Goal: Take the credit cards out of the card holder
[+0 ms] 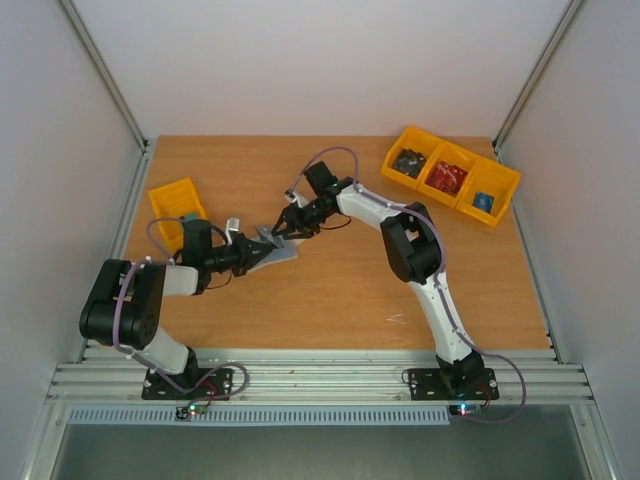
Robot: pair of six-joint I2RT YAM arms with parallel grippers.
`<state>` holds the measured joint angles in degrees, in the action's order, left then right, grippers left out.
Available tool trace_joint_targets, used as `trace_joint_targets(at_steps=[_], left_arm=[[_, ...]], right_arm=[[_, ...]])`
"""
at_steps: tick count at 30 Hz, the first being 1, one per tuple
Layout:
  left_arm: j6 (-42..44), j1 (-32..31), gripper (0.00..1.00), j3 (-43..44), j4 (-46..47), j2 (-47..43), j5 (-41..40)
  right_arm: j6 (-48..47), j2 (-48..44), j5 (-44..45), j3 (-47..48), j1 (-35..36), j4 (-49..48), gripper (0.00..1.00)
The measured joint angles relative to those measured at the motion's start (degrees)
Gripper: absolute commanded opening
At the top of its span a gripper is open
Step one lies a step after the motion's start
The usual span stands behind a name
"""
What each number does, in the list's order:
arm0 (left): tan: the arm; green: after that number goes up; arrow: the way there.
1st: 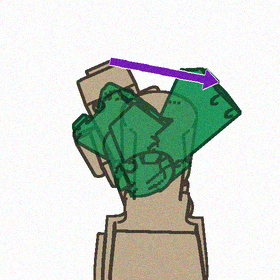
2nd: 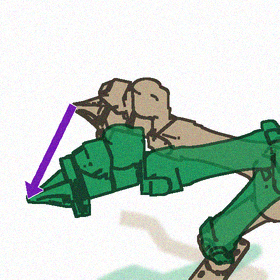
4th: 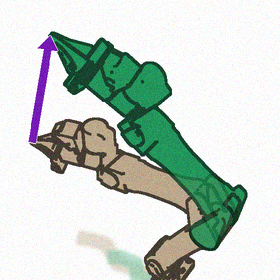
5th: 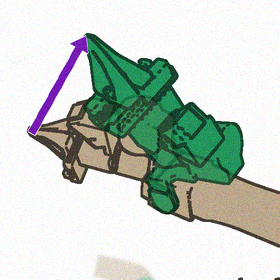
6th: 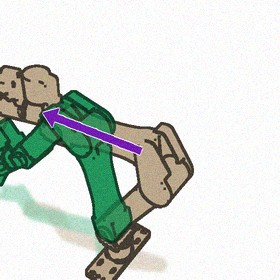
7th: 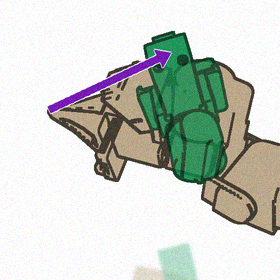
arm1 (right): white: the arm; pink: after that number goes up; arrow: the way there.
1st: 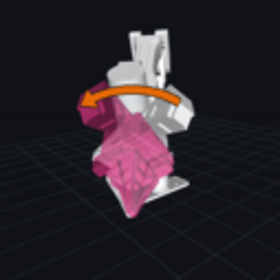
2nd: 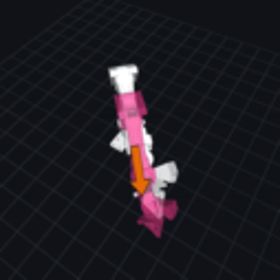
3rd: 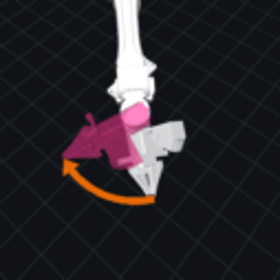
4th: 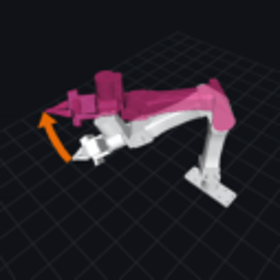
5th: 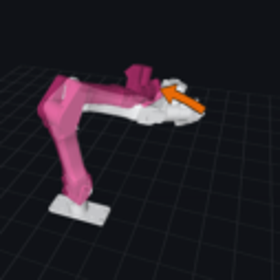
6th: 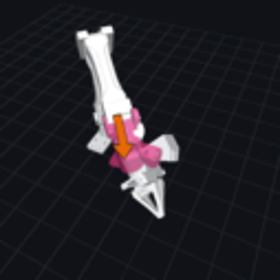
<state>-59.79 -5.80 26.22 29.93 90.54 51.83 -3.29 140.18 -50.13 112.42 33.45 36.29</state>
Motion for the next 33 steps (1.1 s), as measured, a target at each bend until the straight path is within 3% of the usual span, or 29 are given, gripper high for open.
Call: trace_joint_targets(at_steps=[5, 10, 17, 19, 21, 24, 33], left_arm=[[-1.49, -0.07, 0.0, 0.0, 4.39, -1.42, 1.66], [-1.51, -1.14, 0.0, 0.0, 7.54, -1.57, 2.64], [-1.31, -2.95, 0.0, 0.04, 10.71, -1.75, 3.89], [-1.29, -3.08, 0.0, 0.04, 10.99, -1.92, 4.09], [-1.25, -3.34, 0.0, 0.04, 11.17, -2.19, 4.15], [-1.11, -3.67, 0.0, 0.04, 11.5, -2.34, 4.15], [-1.01, -3.93, 0.0, 0.13, 11.67, -2.67, 4.35]], right_arm=[[6.69, -6.86, -7.67, -8.55, -3.63, -8.09, 0.46], [12.81, -9.27, -14.03, -10.6, -5.25, -16.79, 0.46], [16.11, -9.55, -15.87, -12.2, -3.85, -20.44, 0.48], [16.04, -9.6, -15.8, -12.2, -4.02, -20.44, 0.38], [16.17, -9.64, -15.96, -12.2, -4.46, -20.57, 0.2], [16.72, -9.73, -16.44, -12.33, -4.76, -21.59, 0.02], [22.47, -13.7, -17.84, -20.17, -6.34, -32.52, 0.01]])
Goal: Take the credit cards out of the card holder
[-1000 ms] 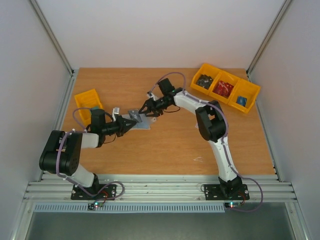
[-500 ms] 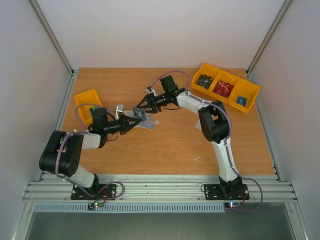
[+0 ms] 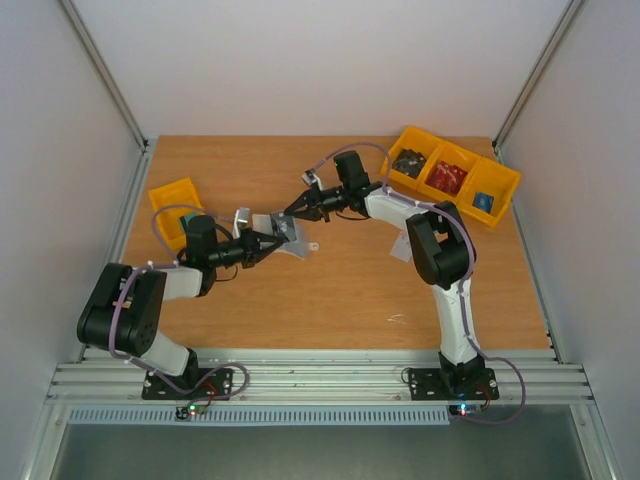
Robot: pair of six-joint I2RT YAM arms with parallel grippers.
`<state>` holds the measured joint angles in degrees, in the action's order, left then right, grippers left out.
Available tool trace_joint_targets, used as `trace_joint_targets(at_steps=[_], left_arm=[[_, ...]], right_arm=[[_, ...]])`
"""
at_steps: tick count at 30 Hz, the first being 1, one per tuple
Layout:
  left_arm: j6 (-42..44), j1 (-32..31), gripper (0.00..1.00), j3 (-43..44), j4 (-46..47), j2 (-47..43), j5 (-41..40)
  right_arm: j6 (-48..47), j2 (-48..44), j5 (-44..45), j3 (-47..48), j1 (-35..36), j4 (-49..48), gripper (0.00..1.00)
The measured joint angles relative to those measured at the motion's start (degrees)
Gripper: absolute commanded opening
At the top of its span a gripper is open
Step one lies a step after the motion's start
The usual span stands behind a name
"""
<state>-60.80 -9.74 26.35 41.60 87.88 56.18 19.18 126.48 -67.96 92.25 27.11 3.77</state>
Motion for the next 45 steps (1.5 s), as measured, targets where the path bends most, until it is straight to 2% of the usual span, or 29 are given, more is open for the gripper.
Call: trace_joint_targets(at_steps=[4, 15, 16, 18, 20, 23, 28, 36, 45], left_arm=[[0.44, -0.09, 0.0, 0.22, -0.17, -0.52, 0.42], [1.33, 1.42, 0.0, 0.22, -2.25, -0.55, -0.22], [1.38, 1.42, 0.0, 0.22, -2.34, -0.55, -0.22], [1.51, 1.42, 0.0, 0.22, -2.45, -0.55, -0.22], [1.57, 1.42, 0.0, 0.22, -2.45, -0.55, -0.22], [1.86, 1.42, 0.0, 0.22, -2.47, -0.52, -0.24], [2.32, 1.42, 0.0, 0.22, -2.54, -0.55, -0.31], [2.34, 1.42, 0.0, 0.22, -3.37, -0.55, -0.79], [2.36, 1.42, 0.0, 0.22, -3.85, -0.63, -1.11]], right_arm=[[1.84, -1.84, -1.25, -3.8, -1.42, -3.26, 0.01], [-5.05, -4.92, 0.44, -4.0, -6.73, 5.07, 0.01], [-5.4, -5.03, 0.59, -4.0, -7.06, 5.49, 0.06], [-6.05, -5.07, 0.9, -4.0, -7.15, 6.21, 0.24], [-6.47, -5.07, 1.53, -4.02, -6.62, 7.06, 0.38], [-6.08, -5.05, 1.9, -4.31, -4.81, 6.1, 0.45], [-2.05, -4.13, 1.42, -4.5, -0.63, 0.33, 0.39], [0.31, -2.75, 0.42, -5.46, 1.66, -2.27, 0.42], [-3.76, -3.32, 2.93, -7.8, -1.33, 4.33, 0.48]])
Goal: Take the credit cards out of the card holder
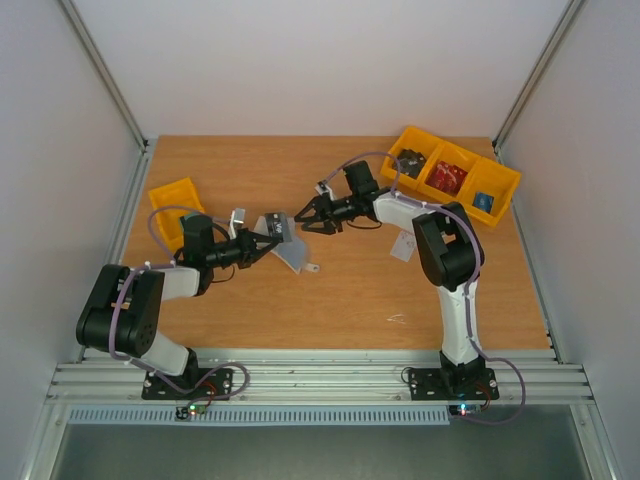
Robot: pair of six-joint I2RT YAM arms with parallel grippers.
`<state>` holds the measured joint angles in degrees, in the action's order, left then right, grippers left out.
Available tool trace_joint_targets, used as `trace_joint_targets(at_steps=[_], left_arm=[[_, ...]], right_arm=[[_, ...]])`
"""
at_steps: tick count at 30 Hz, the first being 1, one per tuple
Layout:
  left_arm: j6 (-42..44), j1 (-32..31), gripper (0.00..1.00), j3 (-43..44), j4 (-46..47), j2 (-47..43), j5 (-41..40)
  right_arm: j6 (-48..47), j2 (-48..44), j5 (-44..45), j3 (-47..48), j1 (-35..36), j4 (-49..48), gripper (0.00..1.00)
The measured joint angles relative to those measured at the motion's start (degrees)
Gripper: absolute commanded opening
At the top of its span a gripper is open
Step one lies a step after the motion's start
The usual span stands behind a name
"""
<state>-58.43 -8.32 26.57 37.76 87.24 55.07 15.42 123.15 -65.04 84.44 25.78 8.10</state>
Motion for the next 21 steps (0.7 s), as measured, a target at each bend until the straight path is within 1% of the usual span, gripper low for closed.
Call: trace_joint_targets(at_steps=[4, 5, 6, 8, 11, 12, 15, 18, 20, 21], left_arm=[[0.02, 0.0, 0.0, 0.0, 0.02, -0.07, 0.0], [0.0, 0.0, 0.0, 0.0, 0.02, -0.07, 0.0], [0.02, 0.0, 0.0, 0.0, 0.02, -0.07, 0.0], [0.04, 0.0, 0.0, 0.0, 0.02, -0.11, 0.0], [0.17, 0.0, 0.0, 0.0, 0.02, -0.31, 0.02], [0.2, 0.0, 0.0, 0.0, 0.07, -0.33, 0.02], [0.17, 0.0, 0.0, 0.0, -0.44, -0.33, -0.28], [0.42, -0.09, 0.0, 0.0, -0.76, -0.5, -1.16], [1.07, 0.07, 0.0, 0.0, -2.19, -1.03, -2.12], [1.46, 0.17, 0.0, 0.0, -2.8, -1.16, -2.54]], right_arm=[[-0.94, 0.02, 0.72, 0.63, -1.07, 2.12, 0.51], [-0.94, 0.11, 0.55, 1.05, -0.79, 2.16, 0.5], [-0.76, 0.31, 0.15, 1.57, -0.28, 1.7, 0.46], [0.9, 1.01, -0.81, 2.08, 1.11, -1.51, 0.32], [5.95, 2.43, -2.34, 1.05, 2.56, -9.7, 0.06], [8.57, 2.89, -2.97, 0.07, 2.86, -13.66, 0.02], [16.31, 3.69, -4.61, -3.54, 2.51, -25.38, 0.01], [26.36, 4.55, -6.03, -7.41, 1.73, -39.67, 0.01], [31.36, 5.55, -6.01, -9.09, 1.44, -46.38, 0.01], [32.72, 5.97, -5.95, -9.79, 1.31, -48.15, 0.01]])
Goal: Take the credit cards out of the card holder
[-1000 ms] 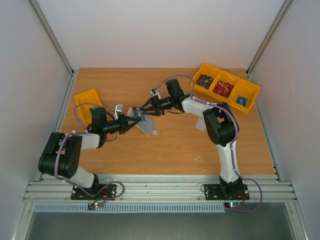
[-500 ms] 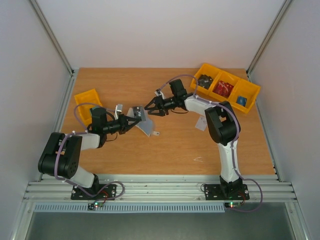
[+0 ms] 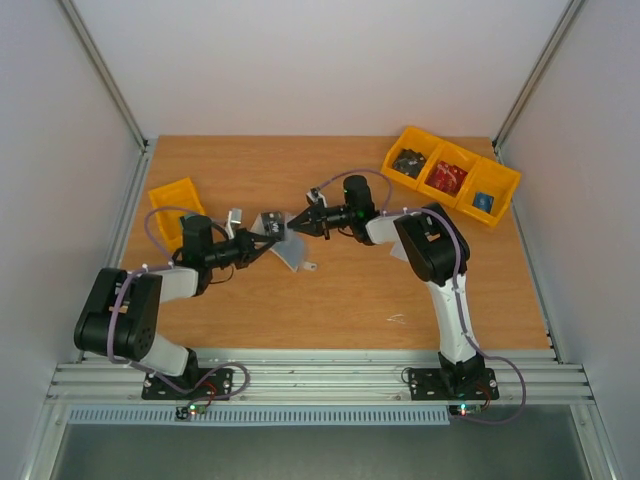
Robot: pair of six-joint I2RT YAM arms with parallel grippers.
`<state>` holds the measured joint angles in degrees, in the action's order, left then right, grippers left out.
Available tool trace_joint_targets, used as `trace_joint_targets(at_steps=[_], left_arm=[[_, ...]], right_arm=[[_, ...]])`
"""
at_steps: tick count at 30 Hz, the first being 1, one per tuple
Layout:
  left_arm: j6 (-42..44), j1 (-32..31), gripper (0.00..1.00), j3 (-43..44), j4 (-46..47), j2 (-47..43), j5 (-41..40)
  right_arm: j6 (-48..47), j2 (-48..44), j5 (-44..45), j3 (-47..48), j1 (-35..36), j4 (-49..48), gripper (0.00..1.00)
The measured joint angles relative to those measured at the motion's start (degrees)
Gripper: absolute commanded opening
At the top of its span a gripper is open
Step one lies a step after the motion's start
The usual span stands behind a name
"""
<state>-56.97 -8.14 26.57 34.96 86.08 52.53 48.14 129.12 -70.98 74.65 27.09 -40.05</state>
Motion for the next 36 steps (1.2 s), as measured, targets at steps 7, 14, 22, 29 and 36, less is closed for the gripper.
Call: trace_joint_targets(at_steps=[7, 14, 22, 29, 36], left_arm=[[2.99, 3.72, 0.0, 0.0, -4.04, -1.51, -3.76], [6.4, 5.01, 0.0, 0.0, -6.03, -2.93, -3.52], [24.81, 0.17, 0.0, 1.53, -13.92, -6.71, 0.94], [44.96, -3.72, 0.0, 7.32, -26.88, -9.94, -0.04], [54.05, -7.63, 0.0, 8.02, -33.42, -10.69, -0.02]], right_arm=[[-10.88, -1.97, 2.91, -0.42, -2.47, 17.29, 0.01], [-29.9, -4.83, 7.63, 5.7, -3.34, 43.32, 0.02], [-49.18, -9.25, 10.97, 13.92, -1.16, 61.61, 0.17], [-67.87, -19.1, 12.17, 21.44, -0.39, 73.46, 0.43], [-86.88, -13.6, 11.8, 39.1, 1.53, 94.2, 0.57]])
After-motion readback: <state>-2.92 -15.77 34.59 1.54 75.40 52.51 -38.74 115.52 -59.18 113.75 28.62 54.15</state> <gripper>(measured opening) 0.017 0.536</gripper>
